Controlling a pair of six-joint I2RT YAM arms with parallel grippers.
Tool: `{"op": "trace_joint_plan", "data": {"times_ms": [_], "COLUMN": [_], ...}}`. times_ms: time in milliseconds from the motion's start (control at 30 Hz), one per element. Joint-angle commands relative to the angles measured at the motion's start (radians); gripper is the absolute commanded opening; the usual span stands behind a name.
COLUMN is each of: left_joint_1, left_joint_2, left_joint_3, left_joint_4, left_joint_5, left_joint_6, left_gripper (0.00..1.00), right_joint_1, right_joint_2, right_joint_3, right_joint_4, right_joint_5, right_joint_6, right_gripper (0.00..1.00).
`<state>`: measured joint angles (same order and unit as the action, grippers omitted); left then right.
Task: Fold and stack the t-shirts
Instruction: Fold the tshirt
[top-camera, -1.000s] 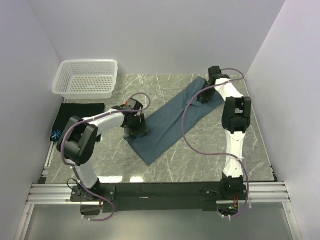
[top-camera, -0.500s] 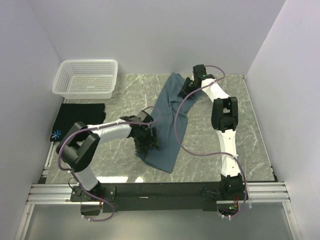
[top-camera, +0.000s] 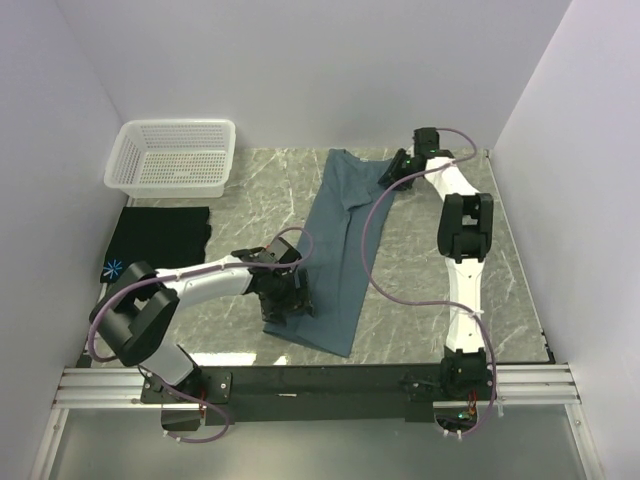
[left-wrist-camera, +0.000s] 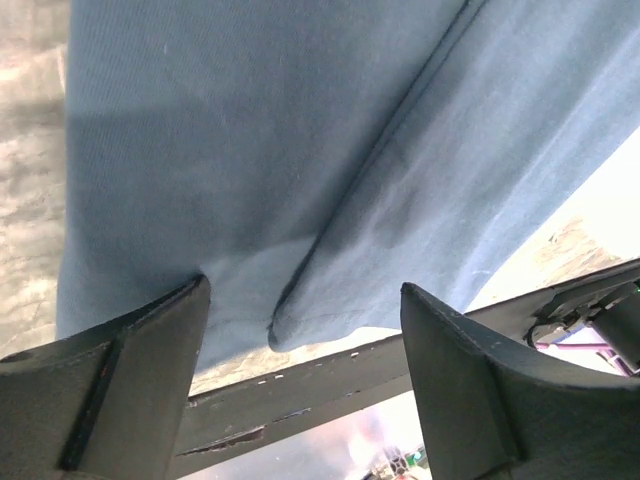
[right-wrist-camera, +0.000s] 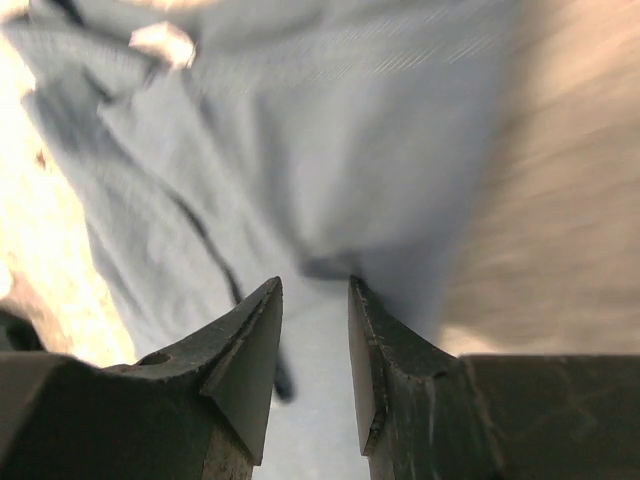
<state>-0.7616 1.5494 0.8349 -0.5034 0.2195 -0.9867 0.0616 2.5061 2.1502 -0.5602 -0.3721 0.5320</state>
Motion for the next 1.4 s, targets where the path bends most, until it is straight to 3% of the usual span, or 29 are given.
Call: {"op": "trace_joint_plan", "data": {"times_ms": [0,233,400,533,700,833,933,1100,1267,1367], "left_joint_1": [-0.013,-0.013,-0.008,0.005,0.022,0.022,0.025,0.025,0.025,0.025], "left_joint_2": [-0.049,-0.173,-0.242,-0.264,-0.316,-0.319,-0.298,-0.272,-0.259,-0.252], "left_joint_3": [0.006,0.119,0.161,0.119,0.011,-0.057,-0.091,-0.108,-0.111,-0.108], "left_joint_4": [-0.044,-0.167,-0.241,-0.259,-0.247,-0.216,-0.192,-0.161,-0.15,-0.144], "left_joint_5": [-0.043,-0.201,-0.328,-0.342,-0.315,-0.29,-0.278,-0.266,-0.261,-0.259], "left_joint_6": [-0.009,-0.026,-0.017,-0.007,-0.02,-0.018,-0.012,-0.004,-0.006,-0.004], "left_gripper": [0.85,0.99,0.99,0.98,0.92,0.91,0.89,0.87,0.85,0.84], "right_joint_1": [-0.029,-0.045,-0.04,0.021,0.148,0.262,0.32,0.461,0.602,0.67], "right_joint_2": [-0.033,-0.214,-0.472,-0.747,-0.999,-1.283,-1.397,-1.388,-1.357,-1.29], "right_joint_3": [-0.032,-0.076,-0.438,-0.767,-1.128,-1.434,-1.555,-1.583,-1.607,-1.537], "right_joint_4": [0.061,0.074,0.172,0.21,0.094,0.074,0.056,-0.03,0.072,0.024], "right_joint_5": [0.01,0.022,0.027,0.051,0.142,0.121,0.081,0.075,0.071,0.134], "right_joint_6": [-0.04,-0.076,-0.024,0.009,0.009,0.083,0.112,0.141,0.281,0.321], "right_gripper": [0.4,0.42,0.47,0.49,0.52,0.53,0.54,0.56,0.57,0.61]}}
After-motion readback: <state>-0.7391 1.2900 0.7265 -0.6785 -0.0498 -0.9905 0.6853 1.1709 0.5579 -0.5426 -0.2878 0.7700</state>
